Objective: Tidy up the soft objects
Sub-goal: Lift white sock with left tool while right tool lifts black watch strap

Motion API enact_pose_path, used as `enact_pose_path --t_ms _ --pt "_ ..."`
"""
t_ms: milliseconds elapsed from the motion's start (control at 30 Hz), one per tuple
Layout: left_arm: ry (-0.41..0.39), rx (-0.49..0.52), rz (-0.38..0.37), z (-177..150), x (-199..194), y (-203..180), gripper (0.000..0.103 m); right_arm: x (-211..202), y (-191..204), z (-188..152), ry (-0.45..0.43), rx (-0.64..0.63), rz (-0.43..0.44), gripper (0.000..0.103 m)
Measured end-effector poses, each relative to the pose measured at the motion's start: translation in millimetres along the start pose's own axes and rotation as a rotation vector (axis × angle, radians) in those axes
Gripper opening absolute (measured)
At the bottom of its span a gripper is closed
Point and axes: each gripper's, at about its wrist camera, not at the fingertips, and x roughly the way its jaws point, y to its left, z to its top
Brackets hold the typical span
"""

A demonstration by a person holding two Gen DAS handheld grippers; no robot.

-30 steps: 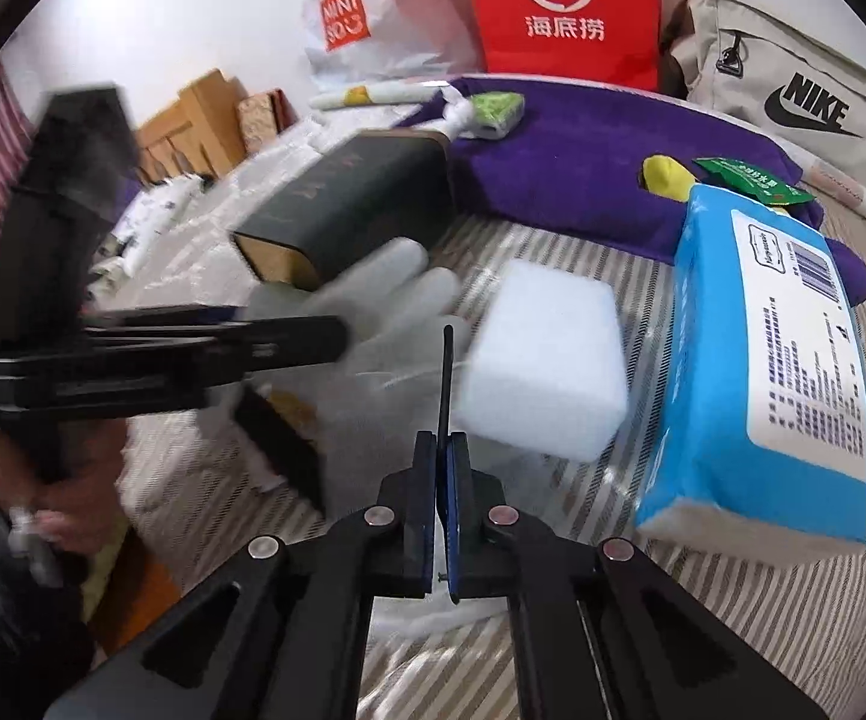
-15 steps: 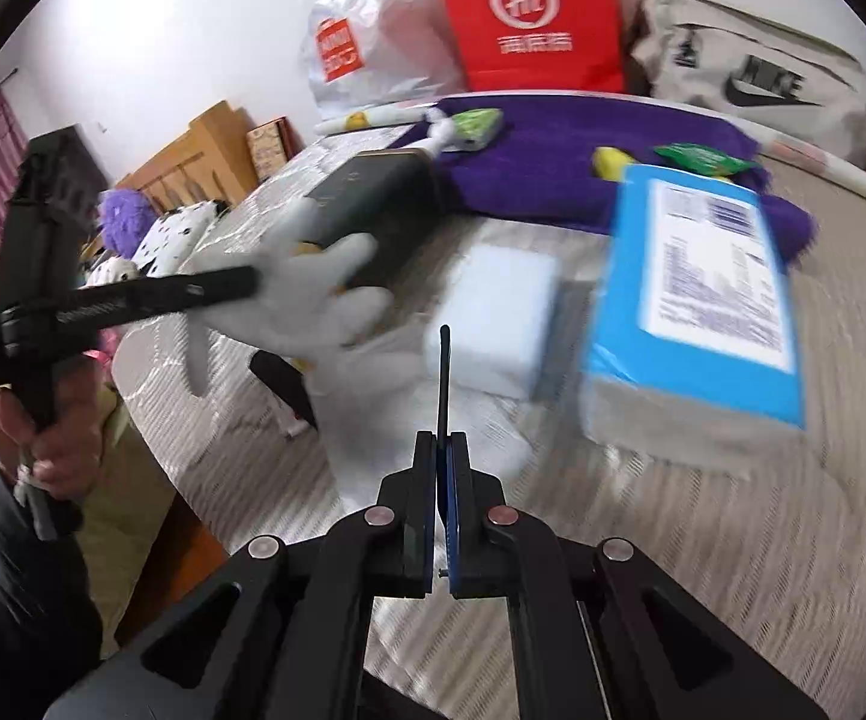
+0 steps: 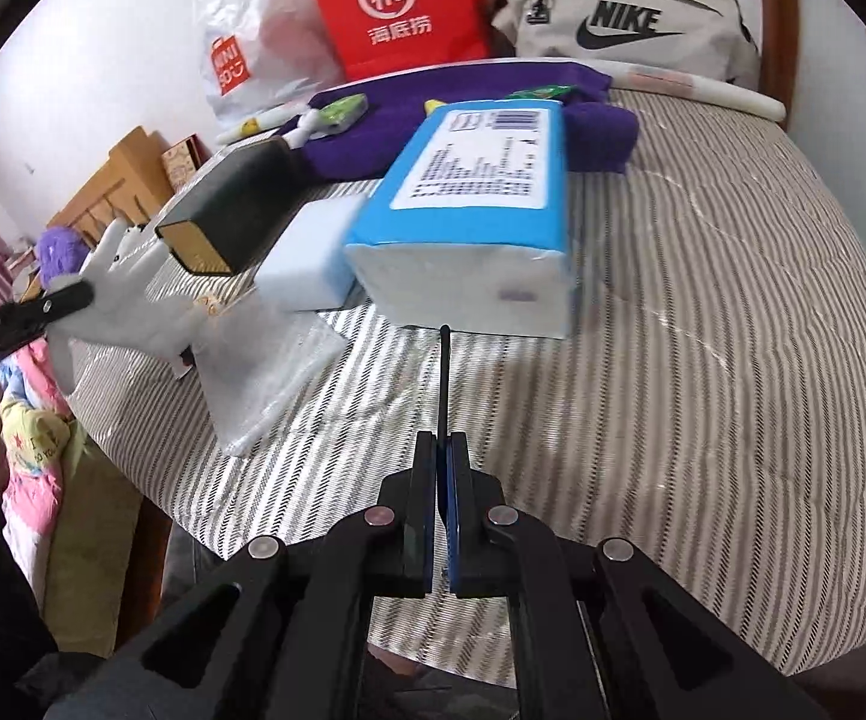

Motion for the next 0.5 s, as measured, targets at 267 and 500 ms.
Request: enact_pose_path --t_ms 267,500 --pt "-0.039 -0.030 0.001 14.7 -23.4 -3.3 0.010 -18.7 0.8 11.8 -0.053 -0.005 0.028 0.003" --pt "-0.058 -0.021 -0.015 40.5 -24.7 -18.2 0.010 -40.5 4.6 41.7 -0.096 -0.041 0.042 0.003"
